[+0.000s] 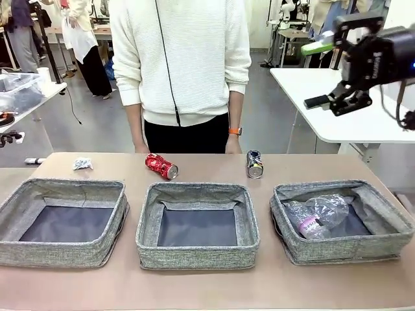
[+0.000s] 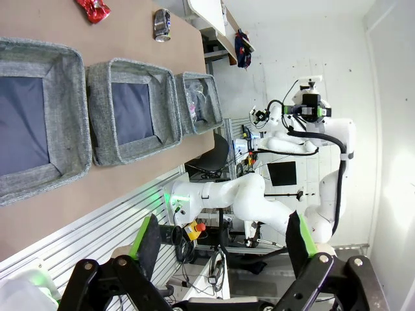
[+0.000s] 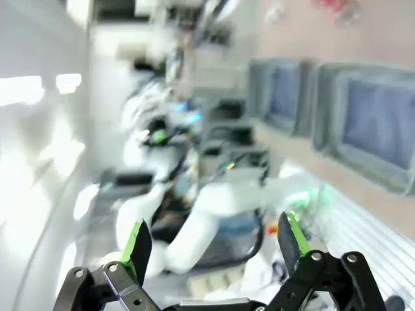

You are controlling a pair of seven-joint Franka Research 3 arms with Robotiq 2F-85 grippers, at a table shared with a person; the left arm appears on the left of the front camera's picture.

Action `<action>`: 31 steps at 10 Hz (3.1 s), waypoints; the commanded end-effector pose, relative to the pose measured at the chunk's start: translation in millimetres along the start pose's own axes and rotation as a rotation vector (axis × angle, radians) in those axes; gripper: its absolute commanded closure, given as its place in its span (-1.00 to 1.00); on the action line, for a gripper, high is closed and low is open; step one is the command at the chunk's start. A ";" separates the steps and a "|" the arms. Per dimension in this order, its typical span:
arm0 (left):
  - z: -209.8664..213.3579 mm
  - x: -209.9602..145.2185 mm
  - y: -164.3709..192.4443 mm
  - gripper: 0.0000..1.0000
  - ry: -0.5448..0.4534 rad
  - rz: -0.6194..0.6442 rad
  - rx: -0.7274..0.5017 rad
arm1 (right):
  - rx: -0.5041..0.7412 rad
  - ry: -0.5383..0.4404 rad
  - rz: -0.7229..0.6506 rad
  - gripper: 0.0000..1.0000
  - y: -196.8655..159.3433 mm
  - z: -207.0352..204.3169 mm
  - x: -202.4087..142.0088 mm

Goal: Sort the waste into the appropriate baskets.
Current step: Place the picked waste into the Fabric basket indicated by the person, then pick up the waste item pointed out by the person.

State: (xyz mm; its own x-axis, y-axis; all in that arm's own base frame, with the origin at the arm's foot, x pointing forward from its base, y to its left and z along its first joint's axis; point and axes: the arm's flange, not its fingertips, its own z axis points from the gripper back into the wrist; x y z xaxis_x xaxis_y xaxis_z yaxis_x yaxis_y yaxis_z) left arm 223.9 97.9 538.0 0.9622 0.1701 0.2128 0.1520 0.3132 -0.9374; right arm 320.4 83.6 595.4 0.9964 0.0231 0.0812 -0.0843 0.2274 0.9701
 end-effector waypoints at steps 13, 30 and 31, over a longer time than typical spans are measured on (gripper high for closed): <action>0.4 0.4 -1.6 -1.00 -0.002 -0.021 -0.020 | 0.085 0.128 -0.090 -1.00 -72.7 32.7 -18.9; -5.2 1.4 0.0 -1.00 0.014 -0.027 0.152 | 0.085 0.128 -0.090 -1.00 -72.7 32.7 -18.9; -16.7 9.5 1.3 -1.00 0.003 -0.083 0.297 | 0.085 0.128 -0.090 -1.00 -72.7 32.7 -18.9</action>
State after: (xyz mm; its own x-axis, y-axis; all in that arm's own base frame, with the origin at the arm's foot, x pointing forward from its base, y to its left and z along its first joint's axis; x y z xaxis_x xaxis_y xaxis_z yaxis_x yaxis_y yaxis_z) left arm 230.4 91.8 536.3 0.9606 0.1536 0.2318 0.1417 0.4468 -0.8833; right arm 305.4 33.6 529.4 0.9906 0.1267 -0.0518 0.0299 0.1691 0.9852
